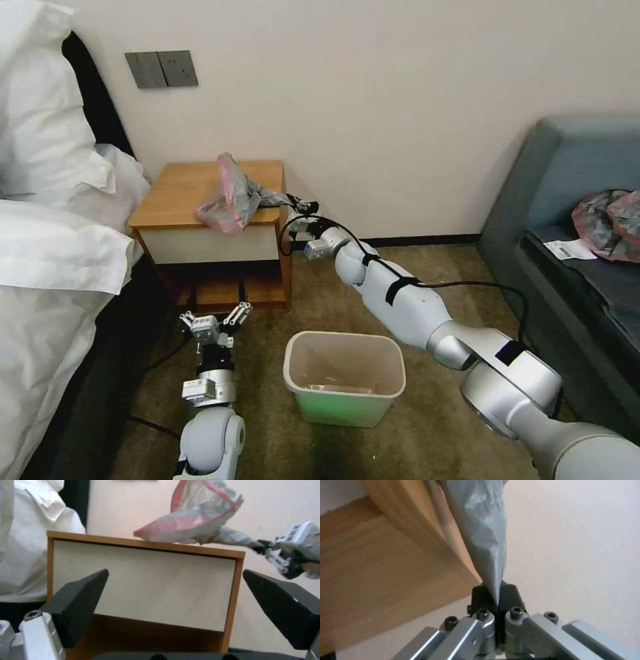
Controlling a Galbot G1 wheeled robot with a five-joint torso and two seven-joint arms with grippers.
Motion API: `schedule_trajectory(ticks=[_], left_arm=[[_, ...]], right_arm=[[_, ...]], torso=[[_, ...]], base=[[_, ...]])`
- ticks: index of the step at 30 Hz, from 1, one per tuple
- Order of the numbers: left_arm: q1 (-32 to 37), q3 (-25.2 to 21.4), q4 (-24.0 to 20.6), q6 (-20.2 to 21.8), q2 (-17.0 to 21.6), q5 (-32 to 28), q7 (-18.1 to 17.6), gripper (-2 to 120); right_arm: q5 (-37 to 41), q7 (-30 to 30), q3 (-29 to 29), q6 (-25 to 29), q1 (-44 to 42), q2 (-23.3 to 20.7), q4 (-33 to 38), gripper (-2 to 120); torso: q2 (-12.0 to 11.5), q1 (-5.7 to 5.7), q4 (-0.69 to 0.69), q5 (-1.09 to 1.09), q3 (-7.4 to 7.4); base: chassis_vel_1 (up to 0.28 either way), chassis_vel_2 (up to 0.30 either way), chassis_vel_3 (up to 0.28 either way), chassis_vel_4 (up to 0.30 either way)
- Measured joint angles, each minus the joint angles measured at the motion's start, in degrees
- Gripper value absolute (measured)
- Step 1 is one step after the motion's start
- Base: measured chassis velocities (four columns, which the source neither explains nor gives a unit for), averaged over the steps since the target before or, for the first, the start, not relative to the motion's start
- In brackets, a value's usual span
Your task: Pick up the garbage bag from the table and place it over the trash can.
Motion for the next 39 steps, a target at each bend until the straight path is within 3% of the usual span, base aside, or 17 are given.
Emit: schedule_trajectory(ticks=[8, 18, 26, 39], left_arm=[[-0.3, -1.5, -0.2, 0.1, 1.0, -1.9, -0.1, 100], [0.4, -3.2, -3.7, 0.2, 2.7, -5.1, -0.5, 100], [-0.2, -3.3, -3.8, 0.7, 2.8, -5.9, -0.8, 100], [-0.5, -2.7, -3.4, 0.7, 2.6, -5.7, -0.9, 100]], right_arm=[[0.7, -1.4, 2.5, -0.6, -5.7, -4.0, 11.0, 0], [0.8, -5.0, 5.8, -2.6, -19.2, -12.2, 29.7, 0], [0.8, -8.6, 9.0, -5.7, -29.3, -17.2, 42.2, 0], [-1.6, -10.9, 14.7, -5.4, -48.0, -22.9, 54.3, 0]], torso=[[0.0, 0.00, 0.00, 0.00, -0.01], [0.0, 0.00, -0.01, 0.02, 0.00], [0.0, 0.00, 0.00, 0.01, -0.01], [0.0, -0.01, 0.00, 0.00, -0.01]], base=[[0.000, 0.000, 0.000, 0.000], [0.000, 0.000, 0.000, 0.000], [0.000, 0.000, 0.000, 0.000], [0.000, 0.000, 0.000, 0.000]])
